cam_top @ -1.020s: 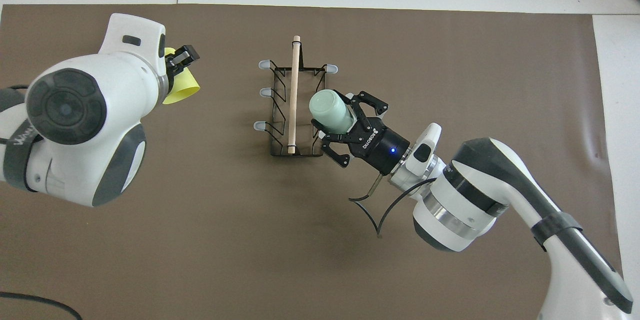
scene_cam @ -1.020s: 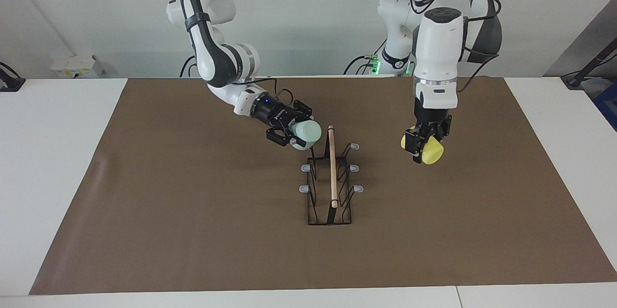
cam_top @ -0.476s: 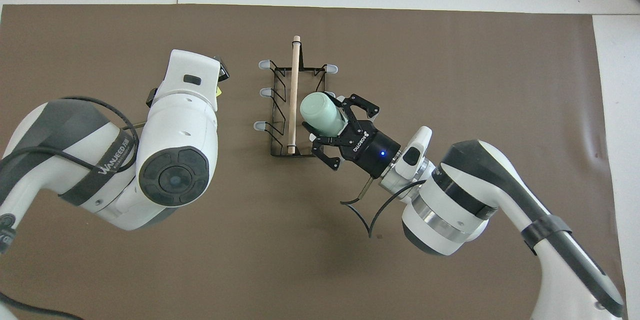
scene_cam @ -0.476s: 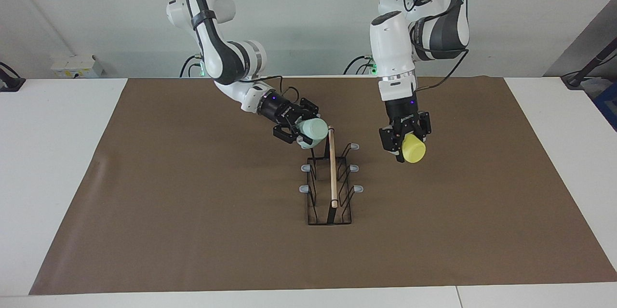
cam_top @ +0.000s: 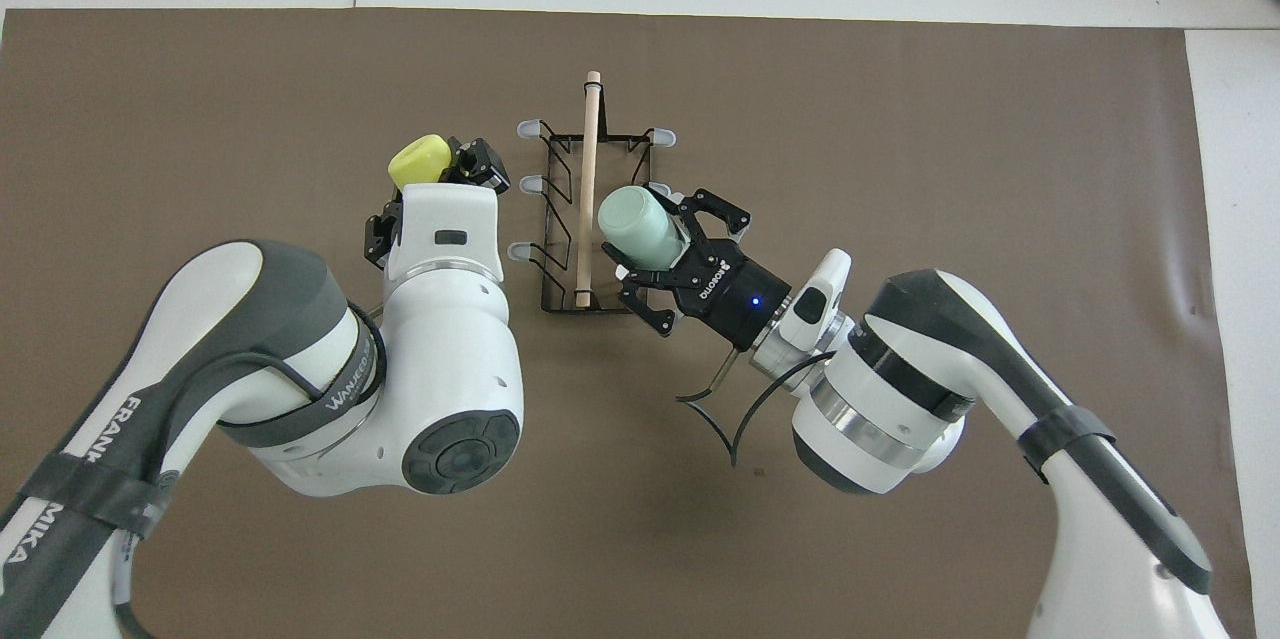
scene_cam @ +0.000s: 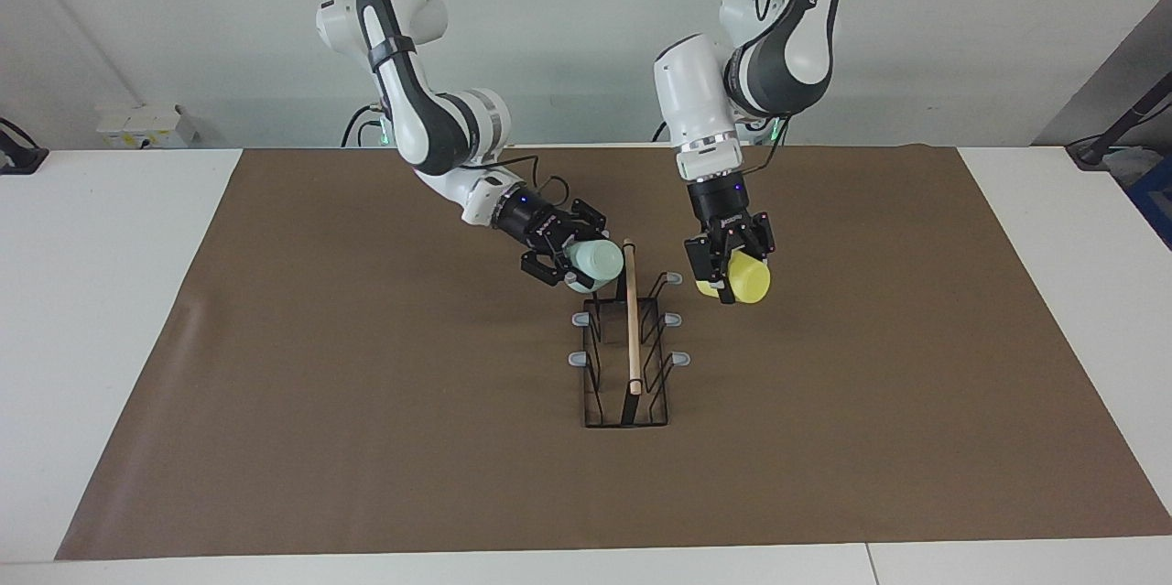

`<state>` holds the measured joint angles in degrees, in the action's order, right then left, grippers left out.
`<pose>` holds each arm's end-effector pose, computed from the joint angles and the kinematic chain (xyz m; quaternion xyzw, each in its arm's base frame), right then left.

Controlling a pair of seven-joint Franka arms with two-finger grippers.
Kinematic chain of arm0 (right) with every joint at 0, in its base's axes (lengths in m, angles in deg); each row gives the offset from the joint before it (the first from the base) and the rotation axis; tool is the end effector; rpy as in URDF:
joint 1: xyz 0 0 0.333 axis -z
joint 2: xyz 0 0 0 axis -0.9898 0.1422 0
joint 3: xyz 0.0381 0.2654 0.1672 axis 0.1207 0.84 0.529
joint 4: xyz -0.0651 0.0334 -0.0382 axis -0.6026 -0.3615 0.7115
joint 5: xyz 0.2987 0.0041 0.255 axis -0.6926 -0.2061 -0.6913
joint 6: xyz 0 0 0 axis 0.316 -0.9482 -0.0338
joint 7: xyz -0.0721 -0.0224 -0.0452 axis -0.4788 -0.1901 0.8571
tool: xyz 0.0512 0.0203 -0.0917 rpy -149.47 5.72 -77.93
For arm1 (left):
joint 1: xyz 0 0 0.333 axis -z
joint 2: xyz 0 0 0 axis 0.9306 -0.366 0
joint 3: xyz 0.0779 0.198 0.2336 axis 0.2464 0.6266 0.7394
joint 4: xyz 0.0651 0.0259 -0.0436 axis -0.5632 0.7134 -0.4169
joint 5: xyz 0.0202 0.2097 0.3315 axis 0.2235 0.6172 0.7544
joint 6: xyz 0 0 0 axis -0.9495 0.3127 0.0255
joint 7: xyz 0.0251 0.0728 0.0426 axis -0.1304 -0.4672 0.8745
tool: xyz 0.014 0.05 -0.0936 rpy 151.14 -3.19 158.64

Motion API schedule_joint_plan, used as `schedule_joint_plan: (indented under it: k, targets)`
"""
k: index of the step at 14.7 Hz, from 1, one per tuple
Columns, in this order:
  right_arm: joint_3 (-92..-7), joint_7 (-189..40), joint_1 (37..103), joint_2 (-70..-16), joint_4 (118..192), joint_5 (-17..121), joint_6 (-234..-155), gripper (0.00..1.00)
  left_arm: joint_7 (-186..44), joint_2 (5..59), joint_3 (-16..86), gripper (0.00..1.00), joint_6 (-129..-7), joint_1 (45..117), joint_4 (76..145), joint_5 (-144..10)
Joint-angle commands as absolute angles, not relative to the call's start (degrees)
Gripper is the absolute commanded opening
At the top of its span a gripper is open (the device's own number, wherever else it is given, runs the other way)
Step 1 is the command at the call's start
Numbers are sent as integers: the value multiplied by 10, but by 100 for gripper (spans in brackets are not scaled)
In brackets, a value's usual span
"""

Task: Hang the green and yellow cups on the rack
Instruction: 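Hang the green cup on a rack peg while the left gripper approaches, then open the right gripper and withdraw it while the left gripper holds yellow cup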

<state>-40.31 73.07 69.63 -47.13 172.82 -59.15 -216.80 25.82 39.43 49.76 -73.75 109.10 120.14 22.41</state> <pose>0.5128 0.2802 0.3434 -0.6647 -0.3335 -0.6003 0.2942 0.5108 -0.2933 0.4462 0.8591 0.2818 0.4267 0.0231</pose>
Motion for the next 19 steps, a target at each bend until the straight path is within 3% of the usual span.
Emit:
schedule_joint_plan:
  k: [1,5,6,7,12,19]
  targets:
    - [-401,787,695,-446,1714,-614,-2170,0,313,428,507,0,-712,1118,1236,252]
    - [-401,807,697,-431,1714,-624,-2170,0,407,444,507,0,-691,1139,1273,313]
    - [-401,807,699,-430,1714,-627,-2170,20,422,444,506,0,-685,1142,1274,326]
    - [-401,807,700,-430,1714,-627,-2169,99,430,444,506,0,-676,1147,1274,328]
    - [-400,805,705,-440,1714,-628,-2171,100,508,415,507,0,-662,1159,1268,370]
    - [-402,754,721,-533,1717,-610,-2264,100,542,378,506,0,-654,1170,1245,401]
